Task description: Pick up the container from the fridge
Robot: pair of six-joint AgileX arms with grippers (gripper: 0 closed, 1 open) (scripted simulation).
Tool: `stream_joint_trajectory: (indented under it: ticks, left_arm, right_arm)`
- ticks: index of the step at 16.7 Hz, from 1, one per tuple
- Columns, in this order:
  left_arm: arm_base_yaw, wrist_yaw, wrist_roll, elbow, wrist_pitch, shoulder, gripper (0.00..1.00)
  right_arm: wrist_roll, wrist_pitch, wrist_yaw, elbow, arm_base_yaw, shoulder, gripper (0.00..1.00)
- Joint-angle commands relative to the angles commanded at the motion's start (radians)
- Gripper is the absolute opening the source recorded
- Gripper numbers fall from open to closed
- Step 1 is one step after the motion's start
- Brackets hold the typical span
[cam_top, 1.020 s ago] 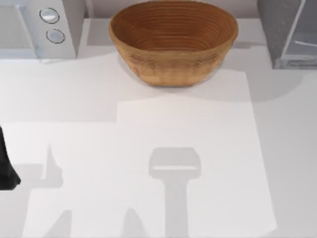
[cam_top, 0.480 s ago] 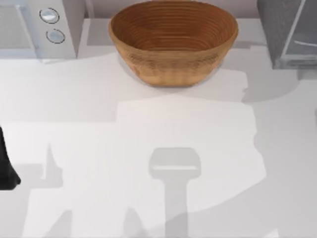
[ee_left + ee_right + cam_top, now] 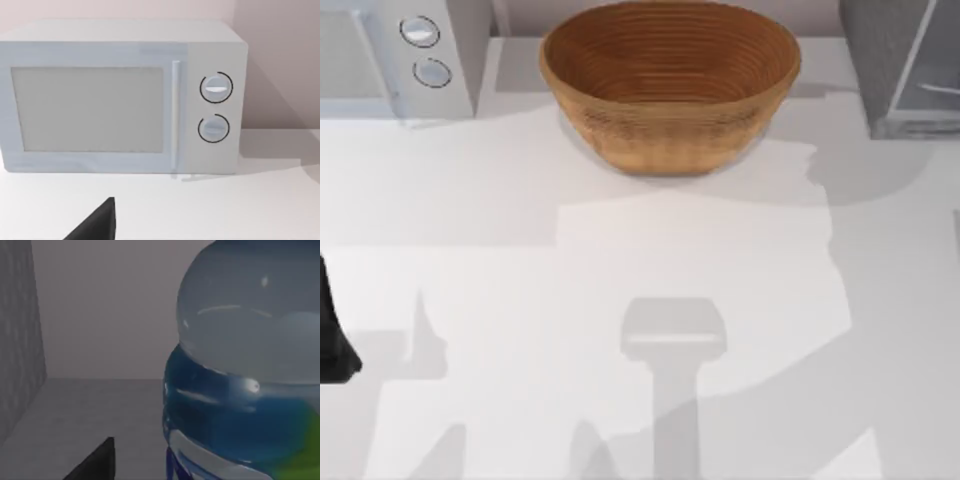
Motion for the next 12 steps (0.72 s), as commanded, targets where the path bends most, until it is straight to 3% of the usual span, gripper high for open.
stream_joint_trajectory:
  ticks: [8,12]
  left_arm:
    - [0.0,0.0,0.0,0.0,0.0,0.0,1.0]
    - [0.0,0.0,0.0,0.0,0.0,0.0,1.0]
  right_arm:
    - [-0.001,-0.073,0.014,0.131,0.013,0.062,1.0]
    - [-0.001,-0.073,0.014,0.131,0.013,0.062,0.7]
